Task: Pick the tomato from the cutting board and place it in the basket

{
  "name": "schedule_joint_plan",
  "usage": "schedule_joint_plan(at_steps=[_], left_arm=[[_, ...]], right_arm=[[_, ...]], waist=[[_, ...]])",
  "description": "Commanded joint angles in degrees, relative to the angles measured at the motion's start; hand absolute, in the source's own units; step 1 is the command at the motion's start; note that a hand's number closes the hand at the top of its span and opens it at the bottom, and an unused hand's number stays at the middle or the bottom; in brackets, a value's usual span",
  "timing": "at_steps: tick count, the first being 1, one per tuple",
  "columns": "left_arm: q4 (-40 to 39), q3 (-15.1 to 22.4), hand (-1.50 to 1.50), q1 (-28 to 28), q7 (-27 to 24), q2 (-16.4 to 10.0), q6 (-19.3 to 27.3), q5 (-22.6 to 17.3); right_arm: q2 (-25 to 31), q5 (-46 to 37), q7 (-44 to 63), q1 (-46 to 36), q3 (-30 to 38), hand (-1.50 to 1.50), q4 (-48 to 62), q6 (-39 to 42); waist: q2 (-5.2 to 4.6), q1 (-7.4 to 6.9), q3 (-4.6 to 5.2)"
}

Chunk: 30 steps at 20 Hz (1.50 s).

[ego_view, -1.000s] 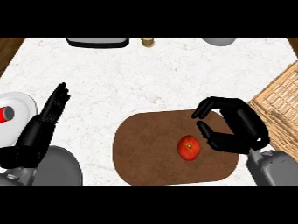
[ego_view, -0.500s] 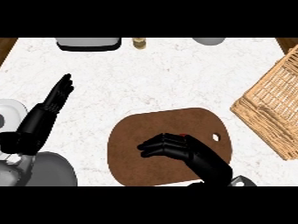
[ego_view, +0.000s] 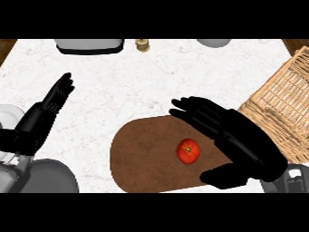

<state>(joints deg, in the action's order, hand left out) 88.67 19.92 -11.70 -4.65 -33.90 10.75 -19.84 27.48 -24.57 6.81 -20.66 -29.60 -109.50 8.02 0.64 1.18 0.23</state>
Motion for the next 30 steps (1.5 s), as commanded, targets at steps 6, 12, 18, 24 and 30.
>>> schedule_joint_plan(at_steps=[6, 12, 18, 24, 30], left_arm=[[-0.03, -0.84, 0.0, 0.02, -0.22, 0.2, -2.42, 0.11], [2.03, -1.55, 0.0, 0.17, 3.09, 2.56, -1.44, 3.18], [-1.09, -2.64, 0.0, 2.39, -1.54, 7.41, -3.92, 7.39], [2.18, -7.05, 0.0, 2.97, 1.31, 6.34, -7.35, 6.82], [2.23, -5.87, 0.0, 2.5, 3.46, 9.51, -6.26, 9.92]], right_arm=[[10.53, 13.68, 18.64, -8.77, 3.43, -1.5, -6.73, 28.36], [10.53, 28.44, 30.86, -10.38, 12.32, -1.5, -12.98, 36.8], [9.45, 23.99, 23.4, -4.92, 17.96, -1.5, -11.42, 39.67], [3.97, 14.35, 15.01, 1.24, 18.0, -1.5, -9.01, 37.19], [-2.5, -1.46, 4.47, 5.14, 9.78, -1.5, -0.94, 28.15]], waist=[[-0.39, -1.07, -0.06], [-0.42, -1.07, -0.17], [-0.61, -1.25, -0.22], [-0.64, -1.4, -0.26], [-0.72, -1.68, -0.29]])
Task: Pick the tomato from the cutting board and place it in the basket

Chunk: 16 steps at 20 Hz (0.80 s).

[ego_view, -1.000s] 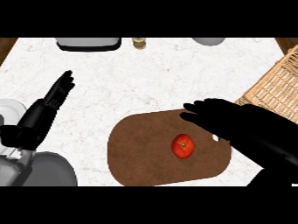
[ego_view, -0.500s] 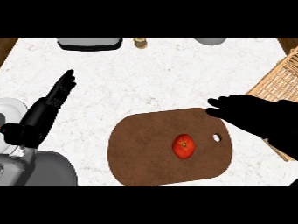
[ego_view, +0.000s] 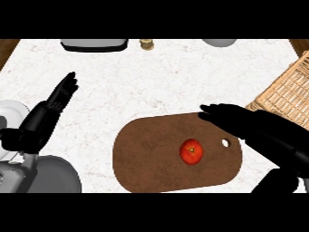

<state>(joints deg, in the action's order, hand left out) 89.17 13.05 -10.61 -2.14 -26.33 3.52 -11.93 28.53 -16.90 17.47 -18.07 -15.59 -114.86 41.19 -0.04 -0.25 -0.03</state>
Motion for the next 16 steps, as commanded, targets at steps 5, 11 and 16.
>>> schedule_joint_plan(at_steps=[5, 11, 16], left_arm=[[0.01, -2.82, 0.0, 0.51, -0.08, 1.57, -2.71, 1.46], [-3.94, -6.02, 0.0, 0.53, -3.04, 3.64, -6.35, 3.76], [0.02, -7.91, 0.0, -0.64, 2.99, 5.29, -7.42, 5.03]], right_arm=[[-4.32, -17.17, -18.74, 2.76, -4.72, -1.5, 14.98, -12.4], [-7.36, -22.45, -21.23, 4.74, -4.81, -1.5, 18.01, -15.2], [-11.81, -24.04, -21.39, 5.3, -5.39, -1.5, 16.56, -13.79]], waist=[[-0.06, -0.15, 0.0], [0.01, 0.25, 0.03], [0.08, 0.23, 0.03]])
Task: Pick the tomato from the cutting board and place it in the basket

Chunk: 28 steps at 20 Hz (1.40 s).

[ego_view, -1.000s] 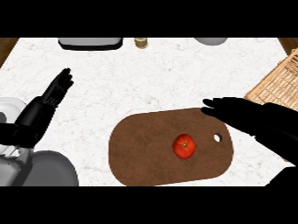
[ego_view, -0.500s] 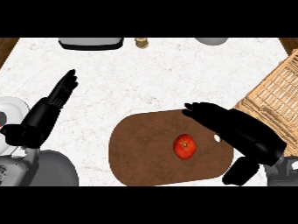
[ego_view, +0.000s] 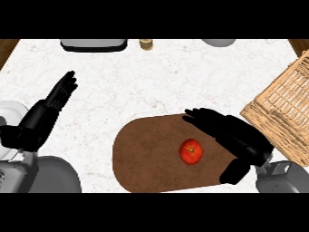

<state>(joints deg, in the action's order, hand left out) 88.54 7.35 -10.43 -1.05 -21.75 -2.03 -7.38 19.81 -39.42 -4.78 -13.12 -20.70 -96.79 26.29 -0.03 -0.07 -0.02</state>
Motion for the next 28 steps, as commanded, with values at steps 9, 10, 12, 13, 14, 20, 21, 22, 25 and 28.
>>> schedule_joint_plan(at_steps=[9, 10, 12, 13, 14, 20, 21, 22, 25, 28], left_arm=[[3.73, -3.19, 0.0, 1.48, 4.03, 5.15, -3.25, 4.77], [5.55, -2.61, 0.0, 1.03, 4.39, 5.65, -1.98, 5.89], [0.26, -4.28, 0.0, 1.46, -0.45, 5.89, -4.05, 6.26], [5.42, -4.2, 0.0, 4.63, 1.62, 5.12, -4.13, 6.11], [0.52, -5.26, 0.0, -0.83, 1.31, 5.34, -4.78, 6.46], [3.23, -5.57, 0.0, 1.46, 1.85, 7.87, -5.16, 8.08], [2.38, -4.52, 0.0, -1.52, 3.76, 8.62, -5.23, 8.63], [0.81, -6.27, 0.0, -0.77, 1.9, 7.82, -6.04, 8.33], [1.78, -7.0, 0.0, -0.18, 2.04, 8.31, -6.94, 8.59], [4.67, -7.53, 0.0, 2.73, 3.35, 8.5, -7.32, 8.36]], right_arm=[[-5.66, -5.67, -2.77, 2.46, 0.4, -1.5, -0.96, 2.02], [-5.01, -5.54, -1.56, 3.56, -0.11, -1.5, -2.66, 3.79], [-3.53, -6.32, -4.04, 4.48, 2.49, -1.5, -2.19, 2.59], [-6.7, -9.1, -3.9, 2.17, 0.08, -1.5, 3.1, -0.42], [-7.57, -8.81, -2.62, -1.22, 1.33, -1.5, 4.36, 1.62], [-8.05, -13.48, -2.95, 4.41, -1.48, -1.5, 0.64, 0.78], [-8.4, -13.3, -2.13, 1.52, 0.0, -1.5, 2.13, 2.31], [-7.94, -15.1, -5.75, 1.25, -0.6, -1.5, 6.8, -0.72], [-11.2, -16.22, -0.41, 1.13, -1.8, -1.5, 2.46, 2.98], [-11.01, -18.92, -3.96, 5.21, -2.98, -1.5, 6.07, -3.95]], waist=[[0.06, 0.02, 0.01], [0.08, 0.06, 0.01], [0.04, 0.14, 0.02], [0.05, -0.15, 0.01], [0.0, -0.01, 0.02], [0.06, 0.1, 0.01], [0.04, 0.12, 0.01], [0.01, 0.03, 0.01], [0.05, 0.02, 0.02], [0.06, -0.02, 0.01]])
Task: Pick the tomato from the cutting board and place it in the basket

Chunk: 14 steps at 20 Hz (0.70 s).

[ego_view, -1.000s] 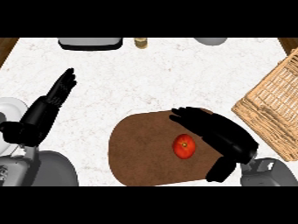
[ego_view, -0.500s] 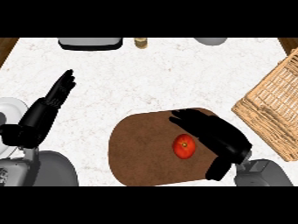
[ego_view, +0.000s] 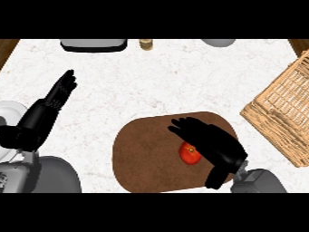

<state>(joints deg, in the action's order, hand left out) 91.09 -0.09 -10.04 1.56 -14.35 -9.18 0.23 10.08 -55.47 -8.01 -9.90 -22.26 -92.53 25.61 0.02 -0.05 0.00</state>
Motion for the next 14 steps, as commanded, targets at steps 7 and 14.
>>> schedule_joint_plan(at_steps=[7, 14], left_arm=[[-4.68, -3.06, 0.0, -1.4, -2.98, 0.47, -3.16, 0.73], [3.29, -2.22, 0.0, 0.84, 2.36, 2.08, -2.63, 1.73]], right_arm=[[-6.04, -7.18, 2.7, -0.83, -2.51, -1.5, 7.04, -3.86], [-6.09, -7.44, -0.81, -5.32, 0.62, -1.5, 14.92, -1.33]], waist=[[-0.03, 0.05, 0.01], [-0.01, -0.11, 0.0]])
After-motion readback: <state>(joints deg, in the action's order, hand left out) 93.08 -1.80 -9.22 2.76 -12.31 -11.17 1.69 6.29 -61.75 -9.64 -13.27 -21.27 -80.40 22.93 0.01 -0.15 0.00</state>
